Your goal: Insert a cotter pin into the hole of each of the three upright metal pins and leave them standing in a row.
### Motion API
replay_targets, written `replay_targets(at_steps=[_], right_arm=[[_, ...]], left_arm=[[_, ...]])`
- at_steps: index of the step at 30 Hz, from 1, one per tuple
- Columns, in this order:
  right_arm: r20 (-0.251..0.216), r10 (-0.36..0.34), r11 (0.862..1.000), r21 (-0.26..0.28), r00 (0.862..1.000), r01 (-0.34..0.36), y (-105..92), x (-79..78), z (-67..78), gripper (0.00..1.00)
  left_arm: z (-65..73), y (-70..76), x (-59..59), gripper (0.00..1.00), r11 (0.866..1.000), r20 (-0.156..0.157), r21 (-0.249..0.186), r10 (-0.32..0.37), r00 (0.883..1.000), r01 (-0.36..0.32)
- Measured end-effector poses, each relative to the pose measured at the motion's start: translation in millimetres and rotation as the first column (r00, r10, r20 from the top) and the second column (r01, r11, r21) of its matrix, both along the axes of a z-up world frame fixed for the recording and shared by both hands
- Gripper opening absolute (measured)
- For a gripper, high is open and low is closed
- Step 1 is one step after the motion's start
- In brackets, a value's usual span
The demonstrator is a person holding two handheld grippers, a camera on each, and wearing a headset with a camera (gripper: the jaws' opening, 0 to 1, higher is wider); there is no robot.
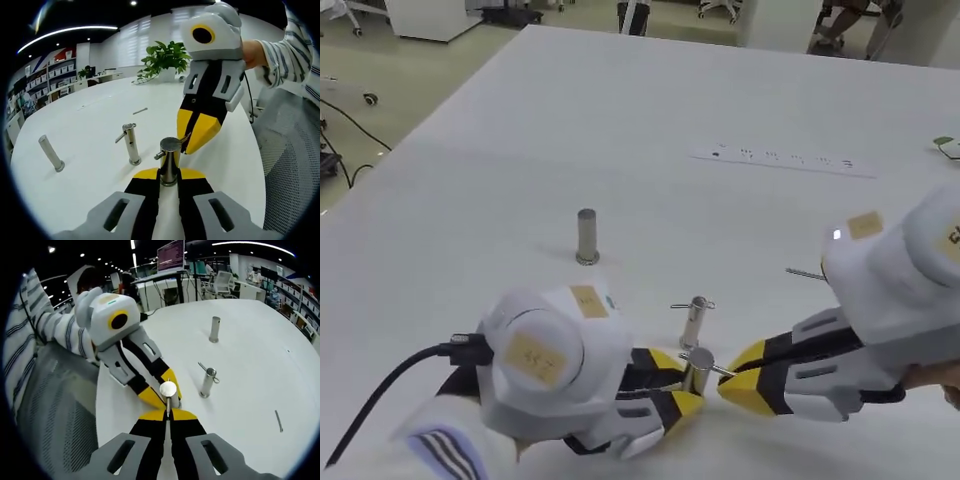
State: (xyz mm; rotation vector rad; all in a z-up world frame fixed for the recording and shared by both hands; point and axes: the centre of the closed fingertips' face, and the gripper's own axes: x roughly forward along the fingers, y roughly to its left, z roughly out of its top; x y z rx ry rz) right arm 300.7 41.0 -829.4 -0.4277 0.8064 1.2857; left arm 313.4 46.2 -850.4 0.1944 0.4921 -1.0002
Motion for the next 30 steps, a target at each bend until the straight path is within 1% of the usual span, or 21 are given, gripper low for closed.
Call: replay_targets(at_steps=[4, 6, 8, 11, 14, 16, 18, 21, 24, 30], right_arm=[[-0.004, 0.0, 1.0, 0.002, 1.0, 0.0, 2.9, -0.6, 0.2, 0.05], [-0.009, 0.002, 1.0, 0.019, 1.0, -0.002, 4.4, -2.5, 2.1, 0.09], [-0.001, 0.004, 1.0, 0.015, 1.0, -0.004, 1.8, -3.1, 3.0, 0.13], [0.005, 0.003, 1.0, 0.003, 1.0, -0.003, -5.3, -3.5, 4.5, 0.13], [0.018, -0.001, 1.0, -0.001, 1.0, 0.001, -12.5, -2.5, 9.4, 0.11], [0.029, -0.002, 1.0, -0.007, 1.0, 0.003, -15.3, -1.3, 11.6, 0.11], [0.029, -0.007, 1.0, -0.013, 1.0, 0.007, -17.5, -0.9, 12.8, 0.11], [0.025, -0.005, 1.0, -0.011, 1.0, 0.005, -16.2, -2.8, 14.2, 0.1], [0.024, 0.006, 1.0, -0.009, 1.0, -0.006, -12.8, -4.6, 14.4, 0.06], [0.023, 0.008, 1.0, 0.0, 1.0, -0.008, -6.7, -3.1, 14.7, 0.04]], left_arm=[[0.0, 0.3, -0.5, 0.12, 1.0, -0.004, -0.004, 0.004, 1.0, -0.004], [0.0, 0.2, -0.6, 0.12, 1.0, -0.002, -0.007, 0.006, 1.0, -0.006], [0.2, 0.3, -0.7, 0.12, 1.0, -0.005, -0.012, 0.009, 1.0, -0.009], [0.3, 0.5, -0.9, 0.12, 1.0, -0.008, -0.017, 0.013, 1.0, -0.014], [0.8, 1.1, -1.7, 0.12, 0.999, -0.012, -0.024, 0.021, 1.0, -0.021], [1.6, 1.5, -1.8, 0.12, 0.999, -0.014, -0.03, 0.022, 1.0, -0.023], [2.3, 1.8, -2.0, 0.12, 0.999, -0.015, -0.035, 0.024, 1.0, -0.024], [2.9, 2.1, -2.4, 0.12, 0.999, -0.013, -0.036, 0.024, 1.0, -0.025], [3.6, 2.6, -2.6, 0.12, 0.999, -0.014, -0.04, 0.025, 1.0, -0.026], [5.0, 4.1, -3.2, 0.11, 0.998, -0.022, -0.056, 0.028, 0.999, -0.029]])
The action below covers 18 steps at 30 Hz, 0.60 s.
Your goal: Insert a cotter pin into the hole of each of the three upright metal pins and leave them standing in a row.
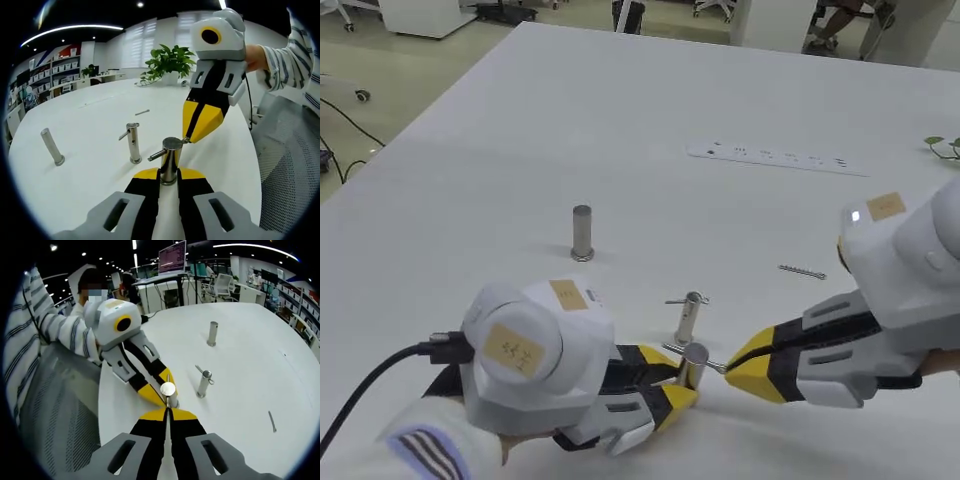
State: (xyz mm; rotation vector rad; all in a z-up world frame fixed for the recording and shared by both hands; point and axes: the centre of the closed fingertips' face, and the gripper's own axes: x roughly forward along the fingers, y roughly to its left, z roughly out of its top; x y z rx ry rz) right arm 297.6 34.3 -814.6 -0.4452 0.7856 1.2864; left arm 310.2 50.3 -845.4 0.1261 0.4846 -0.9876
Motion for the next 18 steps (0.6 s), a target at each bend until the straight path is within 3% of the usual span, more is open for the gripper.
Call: replay_targets(at_steps=[14, 16, 18], right_arm=[[0.006, 0.014, 1.0, -0.002, 1.0, -0.014, 7.4, 2.8, -1.6, 0.04], [0.005, 0.002, 1.0, 0.006, 1.0, -0.002, 7.8, 3.2, -1.2, 0.08], [0.002, -0.013, 1.0, 0.015, 1.0, 0.013, 8.6, 4.1, -0.6, 0.11]], left_arm=[[1.5, -0.4, -0.5, 0.12, 1.0, -0.013, -0.03, 0.008, 1.0, -0.009], [3.1, -0.9, -0.2, 0.12, 0.998, -0.036, -0.062, 0.023, 0.999, -0.025], [4.5, 0.1, 1.0, 0.15, 0.997, -0.034, -0.068, 0.022, 0.999, -0.024]])
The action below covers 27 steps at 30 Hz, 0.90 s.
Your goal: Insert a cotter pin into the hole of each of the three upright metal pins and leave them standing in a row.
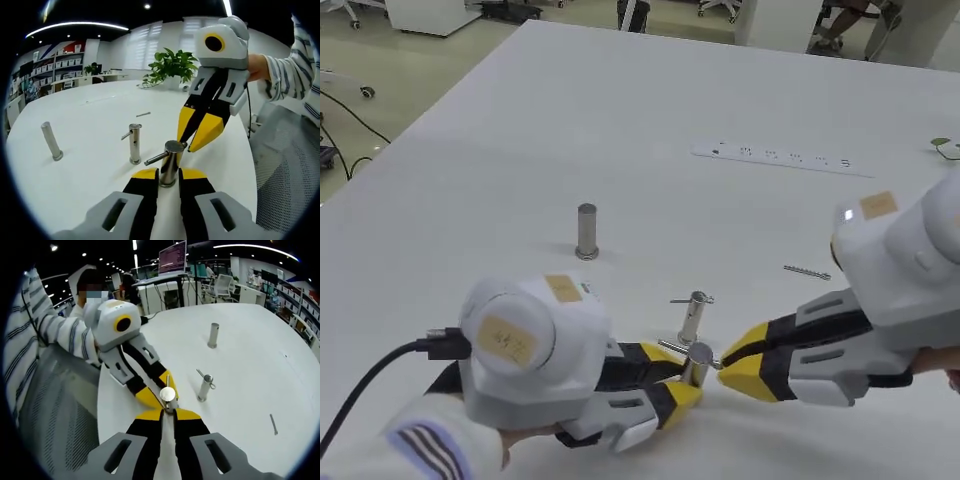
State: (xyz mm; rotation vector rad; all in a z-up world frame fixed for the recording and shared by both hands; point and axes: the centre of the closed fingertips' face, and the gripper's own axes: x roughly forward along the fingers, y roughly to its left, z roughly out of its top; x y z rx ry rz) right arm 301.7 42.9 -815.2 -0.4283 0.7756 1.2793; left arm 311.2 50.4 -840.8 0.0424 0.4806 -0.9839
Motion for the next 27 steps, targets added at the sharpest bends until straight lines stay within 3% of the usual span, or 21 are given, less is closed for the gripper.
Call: replay_targets(at_steps=[6, 7, 11, 16, 21, 27], right_arm=[[0.015, 0.003, 1.0, 0.009, 1.0, -0.003, 3.4, 1.0, 0.1, 0.18], [0.018, 0.006, 1.0, 0.012, 1.0, -0.007, 4.2, 0.6, 0.1, 0.19], [0.025, 0.018, 1.0, 0.018, 1.0, -0.018, 8.9, 0.2, -1.2, 0.21], [0.037, 0.039, 0.999, 0.02, 0.999, -0.04, 13.3, -0.1, -4.3, 0.28], [0.033, 0.047, 0.999, 0.021, 0.998, -0.048, 16.1, -0.4, -6.4, 0.27], [0.024, 0.029, 0.999, 0.022, 0.999, -0.029, 18.9, 2.6, -9.5, 0.26]], left_arm=[[-1.8, 4.0, -4.4, 0.25, 1.0, -0.023, 0.0, -0.02, 1.0, 0.02], [-3.4, 4.4, -8.4, 0.3, 0.999, -0.038, -0.001, -0.035, 0.999, 0.035], [-1.7, 9.0, -15.3, 0.47, 0.999, -0.03, 0.003, -0.054, 0.998, 0.054], [6.7, 15.7, -19.2, 0.66, 0.999, -0.034, -0.041, -0.038, 0.999, 0.036], [12.0, 21.5, -21.0, 0.84, 0.997, -0.037, -0.069, -0.021, 0.999, 0.019], [11.6, 27.7, -17.4, 0.88, 0.997, -0.039, -0.069, 0.019, 0.999, -0.021]])
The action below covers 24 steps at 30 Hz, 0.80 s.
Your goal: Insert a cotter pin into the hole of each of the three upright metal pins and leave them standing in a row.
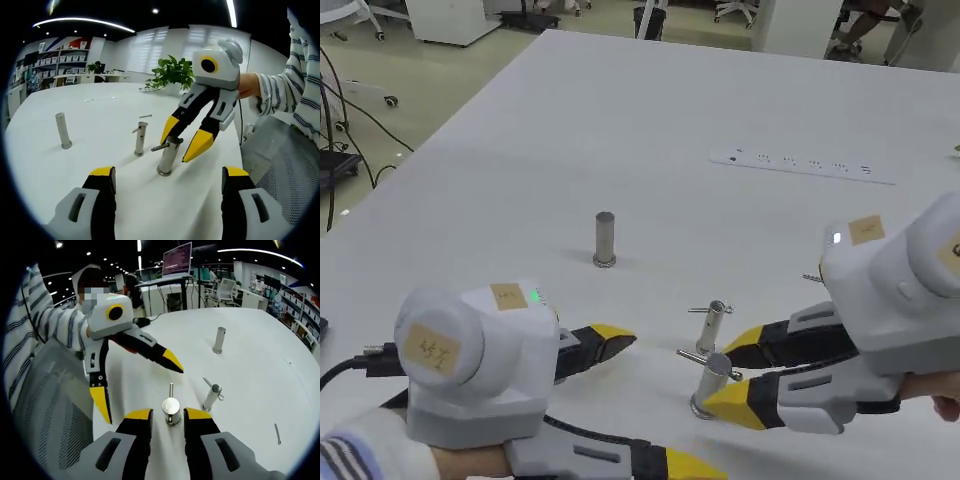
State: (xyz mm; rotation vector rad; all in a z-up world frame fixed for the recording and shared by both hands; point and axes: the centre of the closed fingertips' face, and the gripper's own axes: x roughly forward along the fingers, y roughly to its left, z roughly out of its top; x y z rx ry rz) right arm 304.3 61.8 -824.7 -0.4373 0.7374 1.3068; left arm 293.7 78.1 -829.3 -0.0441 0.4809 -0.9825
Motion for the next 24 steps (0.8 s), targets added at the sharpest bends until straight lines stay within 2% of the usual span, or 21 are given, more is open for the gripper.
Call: replay_targets(at_steps=[5, 7, 8, 12, 18, 24], right_arm=[[0.004, 0.008, 1.0, 0.0, 1.0, -0.008, 3.7, 0.7, -0.3, 0.23], [0.009, 0.011, 1.0, -0.006, 1.0, -0.011, 4.9, 1.3, -1.5, 0.23], [0.009, 0.011, 1.0, -0.008, 1.0, -0.011, 5.2, 1.4, -2.1, 0.22], [0.016, 0.017, 1.0, -0.013, 1.0, -0.017, 6.8, 1.8, -3.8, 0.19], [0.031, 0.026, 0.999, -0.028, 0.999, -0.025, 5.0, 3.2, -5.6, 0.16], [0.072, 0.054, 0.998, -0.039, 0.996, -0.051, 4.6, 3.2, -5.5, 0.15]], left_arm=[[1.4, 3.2, 0.7, 0.99, 1.0, 0.004, 0.004, 0.014, 1.0, -0.014], [6.7, 2.5, -1.1, 0.99, 1.0, -0.012, -0.023, 0.019, 1.0, -0.02], [8.2, 2.6, -1.3, 0.99, 0.999, -0.009, -0.026, 0.023, 1.0, -0.024], [8.6, 4.0, -1.6, 0.99, 0.999, -0.002, -0.015, 0.035, 0.999, -0.035], [8.0, 6.9, -3.1, 0.99, 0.999, -0.016, -0.02, 0.047, 0.999, -0.047], [6.4, 8.3, -2.5, 0.99, 0.999, -0.019, -0.009, 0.051, 0.999, -0.051]])
